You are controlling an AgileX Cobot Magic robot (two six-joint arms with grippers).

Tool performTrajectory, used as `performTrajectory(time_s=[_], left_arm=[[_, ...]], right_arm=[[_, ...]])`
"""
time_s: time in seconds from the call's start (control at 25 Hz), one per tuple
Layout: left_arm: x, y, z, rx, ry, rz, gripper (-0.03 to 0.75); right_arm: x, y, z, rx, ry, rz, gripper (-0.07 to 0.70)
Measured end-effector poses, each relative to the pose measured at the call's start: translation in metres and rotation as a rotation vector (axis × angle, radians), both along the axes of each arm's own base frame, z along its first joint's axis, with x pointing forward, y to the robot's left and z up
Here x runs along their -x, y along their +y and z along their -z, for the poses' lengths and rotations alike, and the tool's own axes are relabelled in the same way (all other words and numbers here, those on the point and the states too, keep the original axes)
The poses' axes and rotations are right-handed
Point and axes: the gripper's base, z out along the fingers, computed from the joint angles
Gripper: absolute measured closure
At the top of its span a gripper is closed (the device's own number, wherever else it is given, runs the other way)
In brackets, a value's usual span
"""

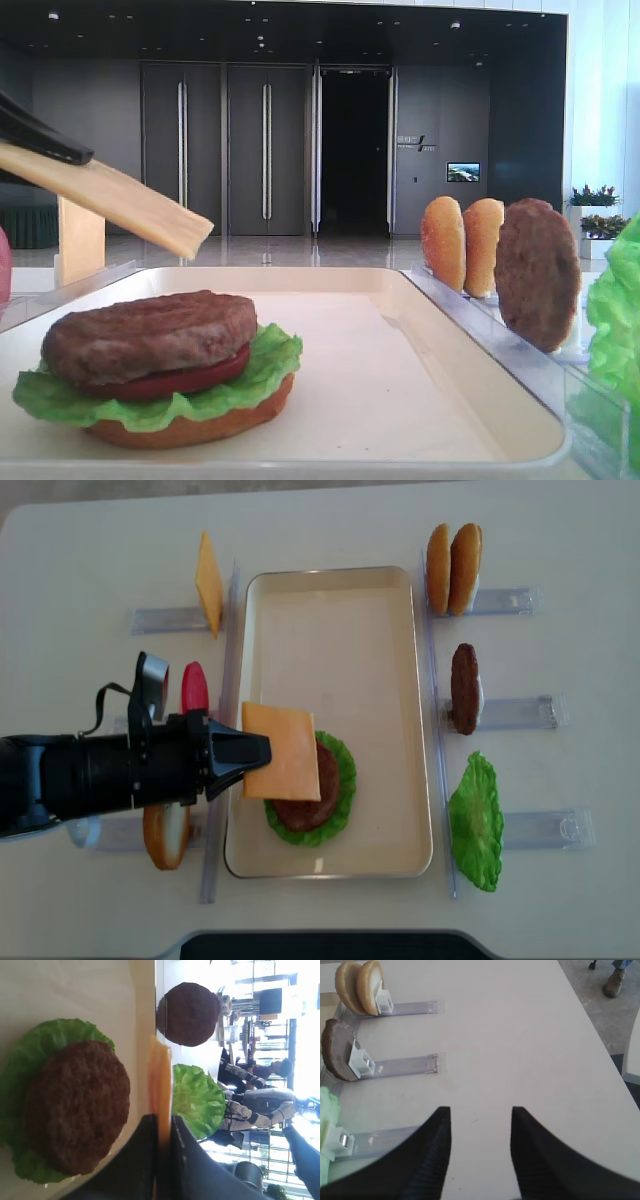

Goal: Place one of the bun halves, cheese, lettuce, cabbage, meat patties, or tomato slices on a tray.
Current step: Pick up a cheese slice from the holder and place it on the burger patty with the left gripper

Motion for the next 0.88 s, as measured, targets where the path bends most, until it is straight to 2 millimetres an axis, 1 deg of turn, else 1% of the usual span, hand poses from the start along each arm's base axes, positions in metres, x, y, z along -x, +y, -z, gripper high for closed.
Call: performTrajectory(time_s=[0.76, 0.88], left_arm=[[0.0014, -0.0019, -0.0035, 0.028, -0.054, 0.040, 0.682], [0.0024, -0.0063, -0.0041, 0.029, -0.057, 0.059, 0.682]], right_arm=[[0.0000, 0.0000, 0.0000, 0.000, 0.000, 0.000, 0.326], [0.0000, 0.0000, 0.0000, 0.000, 0.000, 0.000, 0.326]])
